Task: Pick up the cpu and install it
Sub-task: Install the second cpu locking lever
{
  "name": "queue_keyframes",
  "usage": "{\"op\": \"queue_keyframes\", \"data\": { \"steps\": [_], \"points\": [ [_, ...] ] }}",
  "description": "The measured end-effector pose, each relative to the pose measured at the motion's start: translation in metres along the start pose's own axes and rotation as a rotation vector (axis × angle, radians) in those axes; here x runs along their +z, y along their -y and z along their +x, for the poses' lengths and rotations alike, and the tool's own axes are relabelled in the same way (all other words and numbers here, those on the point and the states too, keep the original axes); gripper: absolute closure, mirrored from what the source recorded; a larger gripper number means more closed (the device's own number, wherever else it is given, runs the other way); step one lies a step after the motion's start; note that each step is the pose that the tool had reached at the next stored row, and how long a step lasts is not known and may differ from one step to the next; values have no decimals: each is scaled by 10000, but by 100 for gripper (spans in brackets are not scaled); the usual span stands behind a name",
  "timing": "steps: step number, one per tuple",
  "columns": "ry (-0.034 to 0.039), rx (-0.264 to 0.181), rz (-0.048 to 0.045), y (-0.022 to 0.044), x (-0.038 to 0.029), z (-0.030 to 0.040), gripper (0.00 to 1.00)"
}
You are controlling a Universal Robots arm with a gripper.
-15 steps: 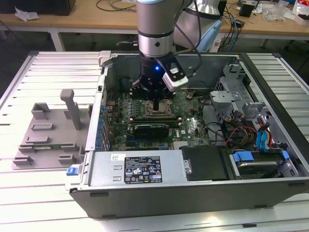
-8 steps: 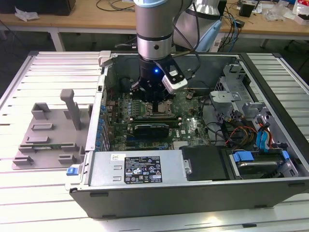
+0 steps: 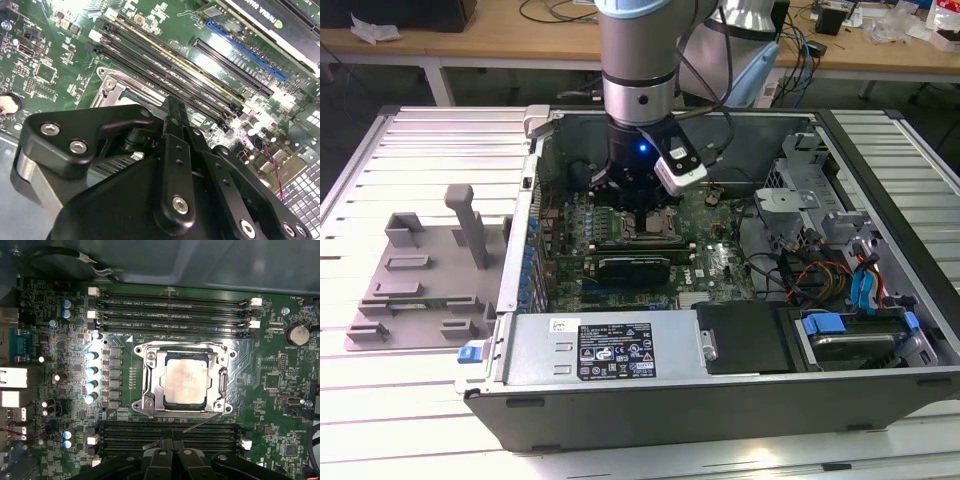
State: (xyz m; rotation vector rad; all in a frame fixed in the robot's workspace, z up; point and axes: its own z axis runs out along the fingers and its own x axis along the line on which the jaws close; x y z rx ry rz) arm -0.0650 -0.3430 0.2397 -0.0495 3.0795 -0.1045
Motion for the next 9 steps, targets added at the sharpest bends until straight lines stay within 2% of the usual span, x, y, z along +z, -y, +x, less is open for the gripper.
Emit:
{"op": "queue_keyframes", "data": {
  "steps": [9],
  "points": [
    [0,1,1,-6,59,68,89]
  ]
}}
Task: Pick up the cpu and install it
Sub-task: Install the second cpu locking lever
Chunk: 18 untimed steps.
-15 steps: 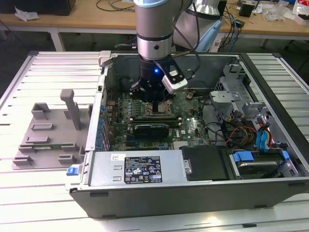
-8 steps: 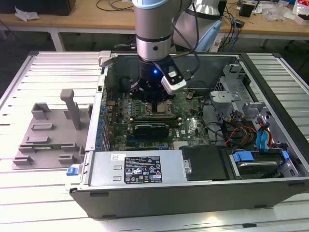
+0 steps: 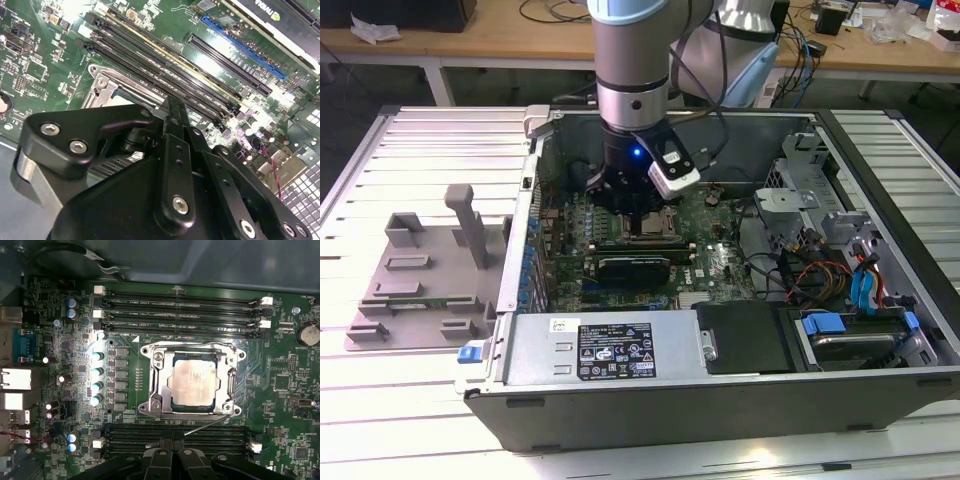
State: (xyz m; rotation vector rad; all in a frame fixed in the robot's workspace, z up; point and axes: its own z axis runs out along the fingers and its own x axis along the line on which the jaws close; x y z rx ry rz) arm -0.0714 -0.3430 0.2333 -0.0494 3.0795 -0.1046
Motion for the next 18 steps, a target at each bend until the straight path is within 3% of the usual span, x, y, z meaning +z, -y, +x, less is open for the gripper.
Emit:
{"op": "queue_keyframes", "data": {
  "steps": [8,12,16,18],
  "points": [
    [-1,0,2,-5,67,30,89],
    [1,0,-1,-8,75,83,89],
    [5,10,-168,19,87,96,89],
    [9,18,-302,41,90,102,89]
  ]
}}
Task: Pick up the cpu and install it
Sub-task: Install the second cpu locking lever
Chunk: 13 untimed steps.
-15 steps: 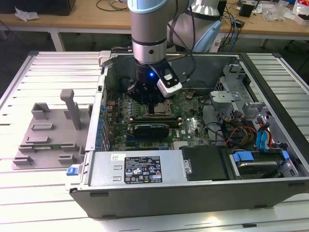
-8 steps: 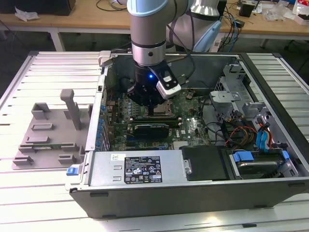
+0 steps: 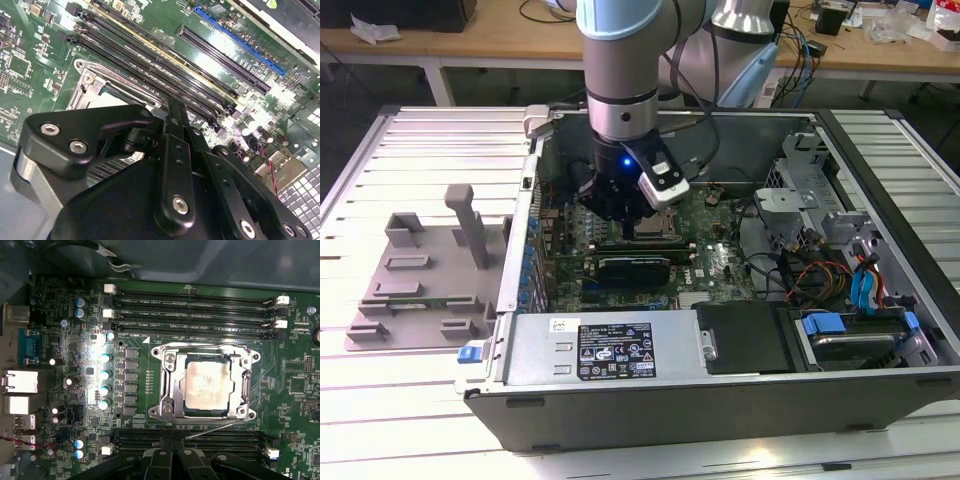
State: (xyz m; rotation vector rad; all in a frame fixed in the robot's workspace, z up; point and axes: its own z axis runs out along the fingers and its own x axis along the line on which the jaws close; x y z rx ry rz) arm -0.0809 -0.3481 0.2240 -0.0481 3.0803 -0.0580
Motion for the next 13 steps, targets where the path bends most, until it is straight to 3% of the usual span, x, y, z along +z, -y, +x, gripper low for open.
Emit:
{"op": "queue_keyframes", "data": {
  "steps": [3,9,13],
  "points": [
    [4,8,-122,8,20,5,89],
    [5,12,-196,6,70,27,89],
    [10,19,-315,7,92,45,89]
  ]
}}
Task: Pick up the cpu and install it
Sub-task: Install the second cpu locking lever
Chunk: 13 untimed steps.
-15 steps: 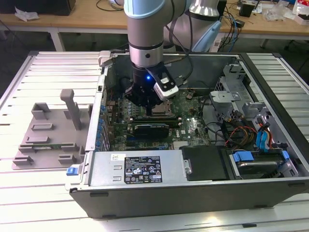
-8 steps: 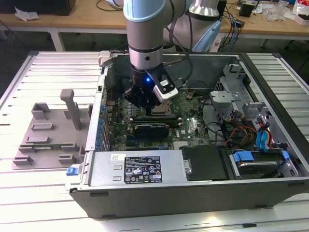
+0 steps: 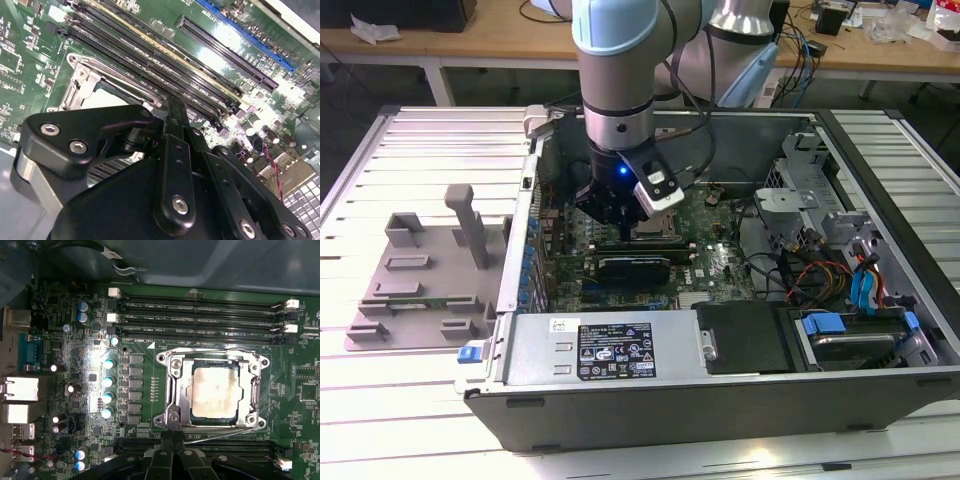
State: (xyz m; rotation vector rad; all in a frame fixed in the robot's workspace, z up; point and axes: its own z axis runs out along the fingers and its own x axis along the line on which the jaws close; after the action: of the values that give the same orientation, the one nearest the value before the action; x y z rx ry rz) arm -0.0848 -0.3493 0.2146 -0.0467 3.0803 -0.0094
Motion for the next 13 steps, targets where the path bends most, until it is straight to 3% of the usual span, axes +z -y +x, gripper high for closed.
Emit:
{"op": "queue_keyframes", "data": {
  "steps": [1,3,13],
  "points": [
    [2,6,-80,7,1,2,89],
    [5,11,-150,28,2,3,89],
    [8,18,-264,137,2,6,89]
  ]
}}
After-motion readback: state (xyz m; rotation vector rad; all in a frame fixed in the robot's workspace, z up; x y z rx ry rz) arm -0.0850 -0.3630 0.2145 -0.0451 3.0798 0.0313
